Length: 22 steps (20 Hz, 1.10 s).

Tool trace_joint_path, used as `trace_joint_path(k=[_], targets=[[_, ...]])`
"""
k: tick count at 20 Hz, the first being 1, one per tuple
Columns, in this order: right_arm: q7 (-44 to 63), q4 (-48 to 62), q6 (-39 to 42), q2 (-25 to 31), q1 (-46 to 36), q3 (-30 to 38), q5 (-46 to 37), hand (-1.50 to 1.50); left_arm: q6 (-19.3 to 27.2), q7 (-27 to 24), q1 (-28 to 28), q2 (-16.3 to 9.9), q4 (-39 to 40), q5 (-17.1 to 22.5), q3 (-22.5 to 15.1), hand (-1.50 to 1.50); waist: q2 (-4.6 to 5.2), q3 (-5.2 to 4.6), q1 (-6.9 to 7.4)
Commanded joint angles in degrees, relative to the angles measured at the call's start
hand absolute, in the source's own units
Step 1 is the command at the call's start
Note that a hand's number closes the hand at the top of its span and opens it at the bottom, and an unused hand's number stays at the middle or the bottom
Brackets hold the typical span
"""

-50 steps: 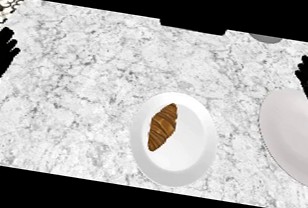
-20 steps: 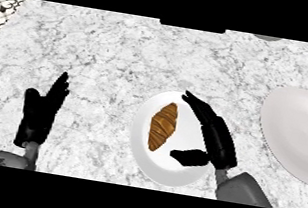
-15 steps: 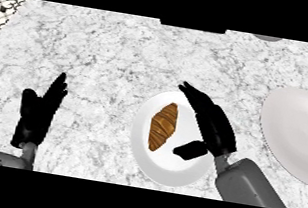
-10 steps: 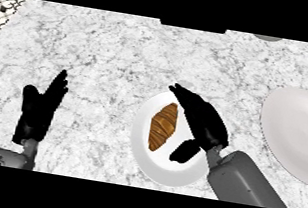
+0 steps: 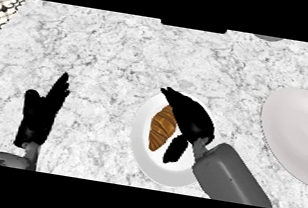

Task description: Pick the croissant from the plate and place it in the plate

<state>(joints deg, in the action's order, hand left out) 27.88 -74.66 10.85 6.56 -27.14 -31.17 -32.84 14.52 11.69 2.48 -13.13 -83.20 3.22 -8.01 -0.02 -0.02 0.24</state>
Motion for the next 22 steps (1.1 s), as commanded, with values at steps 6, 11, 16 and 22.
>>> trace_joint_path(k=[6,11,16,22], targets=[[-2.7,3.8,4.0,-5.5,0.8,4.2,-7.0,-1.50,-1.5,2.6,-2.0,2.0,-3.8,-3.0,1.6,0.00,-0.01,0.02,-0.04],[-6.2,3.4,6.5,-4.1,3.4,6.9,-8.5,-1.50,-3.0,0.2,1.1,3.2,1.5,-3.2,4.5,0.00,0.00,0.01,-0.17],[-8.1,13.4,1.3,-6.5,-2.9,6.1,-6.9,-1.50,-4.5,-1.0,2.7,4.1,4.8,-4.0,4.7,0.00,0.08,0.01,-0.02],[-9.7,21.4,-2.4,-6.5,-5.8,5.1,-6.5,-1.50,-4.4,-0.2,-2.1,3.8,-1.2,-6.0,4.9,0.00,0.09,0.02,0.36]])
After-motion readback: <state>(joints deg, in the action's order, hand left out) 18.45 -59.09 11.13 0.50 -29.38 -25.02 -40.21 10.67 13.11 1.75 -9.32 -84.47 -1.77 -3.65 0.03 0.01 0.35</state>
